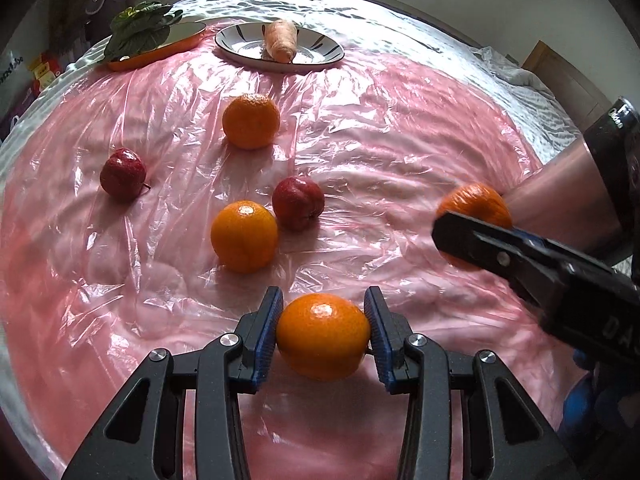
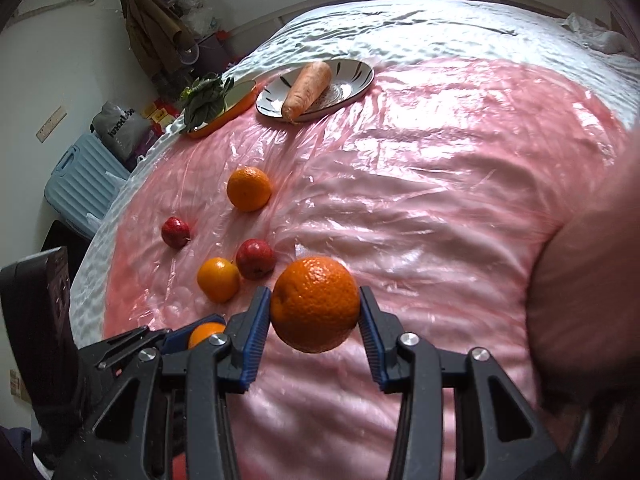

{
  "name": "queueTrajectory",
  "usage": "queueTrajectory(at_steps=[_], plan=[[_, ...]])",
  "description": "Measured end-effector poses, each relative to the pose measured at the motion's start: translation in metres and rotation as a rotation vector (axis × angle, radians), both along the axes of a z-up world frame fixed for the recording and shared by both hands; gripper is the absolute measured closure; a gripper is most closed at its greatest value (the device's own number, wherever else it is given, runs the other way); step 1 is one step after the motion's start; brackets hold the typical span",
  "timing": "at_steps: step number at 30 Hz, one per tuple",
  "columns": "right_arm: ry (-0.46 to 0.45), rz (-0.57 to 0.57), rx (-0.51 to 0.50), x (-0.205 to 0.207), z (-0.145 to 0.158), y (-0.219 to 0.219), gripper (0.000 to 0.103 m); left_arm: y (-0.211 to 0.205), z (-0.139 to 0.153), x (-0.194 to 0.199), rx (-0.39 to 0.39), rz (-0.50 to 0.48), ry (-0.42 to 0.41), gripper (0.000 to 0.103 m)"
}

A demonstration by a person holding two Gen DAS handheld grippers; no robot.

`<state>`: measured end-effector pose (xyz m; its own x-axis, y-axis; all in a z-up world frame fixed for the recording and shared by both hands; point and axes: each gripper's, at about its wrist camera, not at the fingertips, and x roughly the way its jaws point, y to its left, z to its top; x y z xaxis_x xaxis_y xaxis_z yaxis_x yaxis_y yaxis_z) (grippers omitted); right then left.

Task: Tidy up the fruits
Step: 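Carry both oranges past the kettle and lower them into the green tray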

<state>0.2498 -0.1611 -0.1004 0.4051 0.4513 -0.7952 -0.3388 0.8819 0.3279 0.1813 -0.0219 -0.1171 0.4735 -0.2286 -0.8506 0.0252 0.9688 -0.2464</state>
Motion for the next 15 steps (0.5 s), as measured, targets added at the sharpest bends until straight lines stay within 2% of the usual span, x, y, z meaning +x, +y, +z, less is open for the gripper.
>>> queueTrajectory(at_steps=[15], plan=[[0.012, -0.041, 0.017, -0.059, 0.025, -0.027, 0.024, -0.009, 0.027, -0.013, 0.027, -0.037, -0.023, 0.066]])
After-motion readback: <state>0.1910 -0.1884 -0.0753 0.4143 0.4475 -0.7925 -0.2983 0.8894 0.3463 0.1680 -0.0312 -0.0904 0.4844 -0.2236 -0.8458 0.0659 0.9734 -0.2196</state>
